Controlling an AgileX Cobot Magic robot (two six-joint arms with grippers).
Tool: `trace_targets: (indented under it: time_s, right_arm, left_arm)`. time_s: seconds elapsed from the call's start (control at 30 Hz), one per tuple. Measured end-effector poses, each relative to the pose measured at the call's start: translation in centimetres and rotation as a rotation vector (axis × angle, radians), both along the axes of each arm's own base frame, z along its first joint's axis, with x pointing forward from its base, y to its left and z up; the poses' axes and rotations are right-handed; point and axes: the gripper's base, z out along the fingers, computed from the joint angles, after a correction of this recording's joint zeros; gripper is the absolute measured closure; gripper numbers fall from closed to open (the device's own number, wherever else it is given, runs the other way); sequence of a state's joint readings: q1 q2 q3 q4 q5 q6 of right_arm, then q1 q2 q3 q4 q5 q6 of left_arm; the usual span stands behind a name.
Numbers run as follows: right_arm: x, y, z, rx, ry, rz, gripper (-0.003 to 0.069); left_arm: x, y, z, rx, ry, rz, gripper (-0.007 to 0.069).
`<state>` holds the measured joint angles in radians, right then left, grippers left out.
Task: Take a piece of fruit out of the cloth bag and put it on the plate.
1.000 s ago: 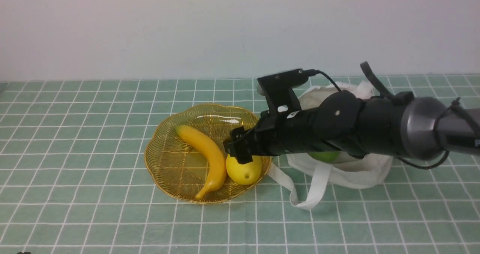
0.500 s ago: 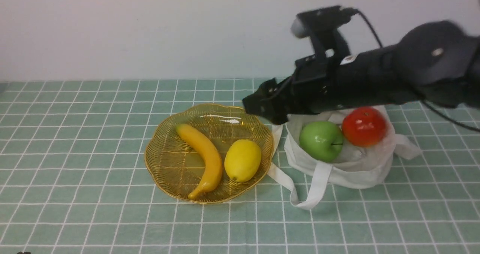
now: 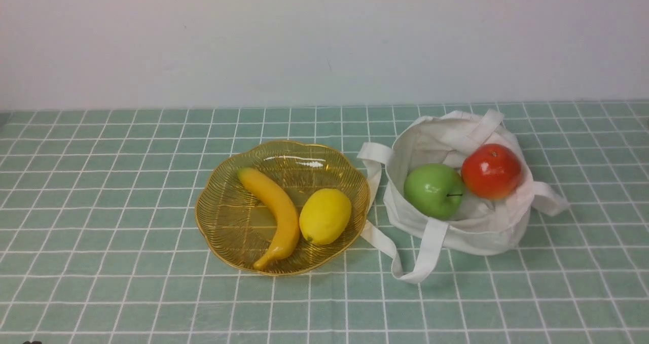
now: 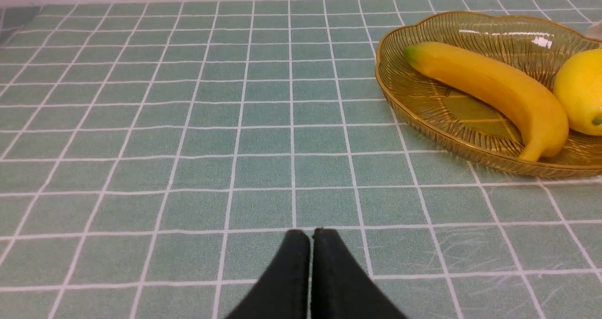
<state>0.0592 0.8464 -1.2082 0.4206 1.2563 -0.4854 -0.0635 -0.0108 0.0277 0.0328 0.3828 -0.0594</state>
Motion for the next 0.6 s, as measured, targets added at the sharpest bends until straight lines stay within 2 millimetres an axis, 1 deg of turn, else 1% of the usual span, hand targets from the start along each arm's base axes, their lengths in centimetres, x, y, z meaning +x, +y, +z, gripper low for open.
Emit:
trace_targets:
  time_s: [0.03,0.07,0.1,0.13,0.17,0.2,0.23,0.27,0.3,0.33,0.4,0.47,0.57,0.6]
  right_arm:
    - [-0.3,0.0,0.1,0.001,-0.009,-0.002,0.0659]
    - [-1.8,-0.2,0.1,0.0,-0.04,-0.005,0.0666]
    - [-2.6,-0.2,-0.1,0.001,-0.054,-0.005,0.0669]
    - [-4.5,-0.3,-0.7,0.011,-0.096,-0.008,0.0671]
    - [-5.5,-0.3,-1.3,0.021,-0.124,-0.012,0.0671]
    - [-5.9,-0.4,-1.8,0.029,-0.149,-0.018,0.0671]
    - [-6.6,-0.4,-2.8,0.044,-0.191,-0.028,0.0671]
    - [-6.8,-0.5,-3.2,0.048,-0.206,-0.031,0.0671]
    - [-7.2,-0.6,-4.4,0.058,-0.266,-0.045,0.0673]
    - [-7.0,-0.7,-5.8,0.067,-0.31,-0.07,0.0673]
    - [-6.5,-1.0,-8.0,0.098,-0.39,-0.121,0.0673]
    - [-6.0,-1.2,-9.4,0.15,-0.438,-0.169,0.0673]
    - [-5.1,-1.7,-11.4,0.277,-0.492,-0.265,0.0673]
    - [-5.1,-1.6,-11.6,0.282,-0.485,-0.266,0.0673]
  left_arm:
    - [0.0,0.0,0.0,0.0,0.0,0.0,0.0632]
    - [0.0,0.0,0.0,0.0,0.0,0.0,0.0632]
    - [0.0,0.0,0.0,0.0,0.0,0.0,0.0632]
    - [0.0,0.0,0.0,0.0,0.0,0.0,0.0632]
    - [0.0,0.0,0.0,0.0,0.0,0.0,0.0632]
    - [0.0,0.0,0.0,0.0,0.0,0.0,0.0632]
    - [0.0,0.0,0.0,0.0,0.0,0.0,0.0632]
    - [0.0,0.0,0.0,0.0,0.0,0.0,0.0632]
    - [0.0,0.0,0.0,0.0,0.0,0.0,0.0632]
    - [0.0,0.0,0.0,0.0,0.0,0.0,0.0632]
    - [0.0,0.0,0.0,0.0,0.0,0.0,0.0632]
    - [0.0,0.0,0.0,0.0,0.0,0.0,0.0632]
    - [0.0,0.0,0.0,0.0,0.0,0.0,0.0632]
    - [0.0,0.0,0.0,0.0,0.0,0.0,0.0632]
